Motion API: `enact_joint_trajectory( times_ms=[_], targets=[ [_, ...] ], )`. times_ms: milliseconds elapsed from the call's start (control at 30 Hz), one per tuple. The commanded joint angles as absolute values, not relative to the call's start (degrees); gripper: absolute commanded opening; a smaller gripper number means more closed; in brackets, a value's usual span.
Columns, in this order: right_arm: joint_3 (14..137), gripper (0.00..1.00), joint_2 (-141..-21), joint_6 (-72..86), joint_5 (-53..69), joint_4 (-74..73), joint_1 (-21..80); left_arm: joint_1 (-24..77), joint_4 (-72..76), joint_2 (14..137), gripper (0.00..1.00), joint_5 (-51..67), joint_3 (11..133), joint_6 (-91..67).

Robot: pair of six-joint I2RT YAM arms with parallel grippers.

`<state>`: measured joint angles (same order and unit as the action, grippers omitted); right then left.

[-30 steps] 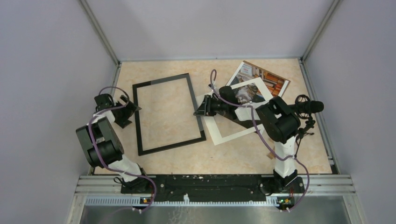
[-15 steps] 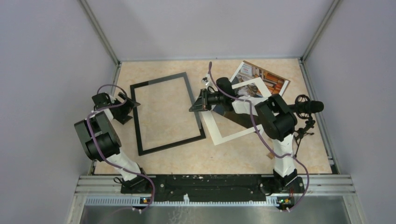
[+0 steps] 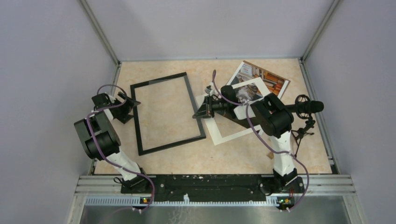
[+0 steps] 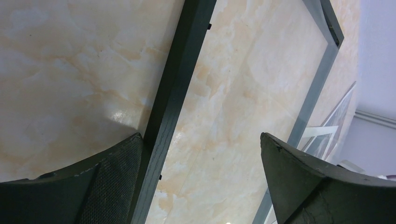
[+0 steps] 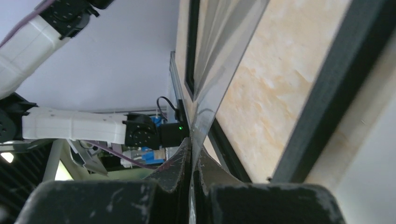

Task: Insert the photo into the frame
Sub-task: Place the photo frame item in the photo frame.

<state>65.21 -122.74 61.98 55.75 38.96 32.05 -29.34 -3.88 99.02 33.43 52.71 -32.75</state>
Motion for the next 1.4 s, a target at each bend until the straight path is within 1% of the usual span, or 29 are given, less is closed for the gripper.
enact_joint_trajectory(
  times_ms=[0, 167, 267, 333, 367, 467, 533, 600, 633, 733, 800, 833, 867, 900, 967, 1000, 1067, 1200, 1367],
  targets=[
    [62.67, 0.0, -117.71, 57.25, 56.34, 37.01, 30.67, -29.58, -3.08, 99.76, 0.98, 33.22, 51.68, -32.35],
    [63.45, 0.0, -118.88, 50.3, 60.28, 29.84, 29.8, -29.55, -3.03, 100.14, 0.98, 33.35, 51.83, -32.32],
    [66.97, 0.11, -119.73, 41.89, 58.42, 19.56, 29.73, -29.54, -2.41, 100.38, 0.99, 34.15, 51.63, -32.59],
    [69.54, 0.15, -119.23, 35.15, 53.86, 10.47, 29.65, -29.53, -2.39, 100.43, 0.99, 34.15, 51.59, -32.56],
    [70.04, 0.18, -118.75, 33.58, 51.68, 8.5, 29.44, -29.54, -2.26, 100.48, 0.98, 34.29, 51.55, -32.71],
    [70.16, 0.32, -117.62, 35.3, 46.27, 10.86, 28.69, -29.6, -1.07, 100.37, 0.99, 35.23, 51.06, -33.44],
    [70.59, 0.35, -118.16, 37.27, 43.77, 13.35, 28.95, -29.62, -0.61, 100.43, 0.98, 35.85, 50.85, -33.76],
    [69.22, 0.36, -118.91, 42.58, 42.84, 19.36, 29.09, -29.54, -0.43, 100.64, 0.98, 36.57, 50.75, -34.2],
    [68.1, 0.36, -119.11, 46.49, 42.17, 24.37, 29.17, -29.6, -0.44, 100.77, 0.98, 37.35, 50.6, -34.45],
    [65.64, 0.35, -119.43, 51.88, 39.68, 33.03, 29.43, -29.53, 2.2, 101.18, 0.98, 38.66, 49.95, -35.44],
    [65.65, 0.33, -119.88, 53.09, 37.87, 34.45, 29.72, -29.53, 2.5, 101.57, 0.98, 39.08, 49.88, -35.74],
    [65.66, 0.31, -120.07, 53.49, 36.82, 34.73, 29.91, -29.53, 2.66, 101.65, 0.99, 39.25, 49.85, -35.83],
    [65.91, 0.27, -120.28, 53.97, 35.8, 34.76, 30.08, -29.54, 2.78, 101.61, 0.98, 39.28, 49.76, -35.92],
    [66.11, 0.21, -120.65, 54.43, 35.14, 34.62, 30.14, -29.53, 2.76, 101.59, 0.98, 39.15, 49.76, -35.86],
    [67.24, 0.08, -121.26, 55.27, 36.24, 33.35, 29.74, -29.59, 2.58, 101.37, 0.98, 38.88, 49.75, -35.65],
    [67.52, 0.0, -121.05, 56.35, 38.41, 33.14, 29.25, -29.54, 2.43, 101.21, 0.98, 38.59, 49.81, -35.55],
    [66.61, 0.0, -119.74, 59.34, 41.82, 35.18, 28.03, -29.53, 2.29, 101.16, 0.98, 38.29, 49.91, -35.35],
    [66.94, 0.0, -118.12, 62.36, 48.5, 34.56, 26.89, -29.58, 1.88, 101.25, 0.99, 38.01, 50.12, -35.08],
    [65.24, 0.0, -118.62, 70.93, 52.11, 41.01, 25.61, -29.54, 1.58, 100.66, 0.99, 37.53, 50.11, -34.87]
  ],
)
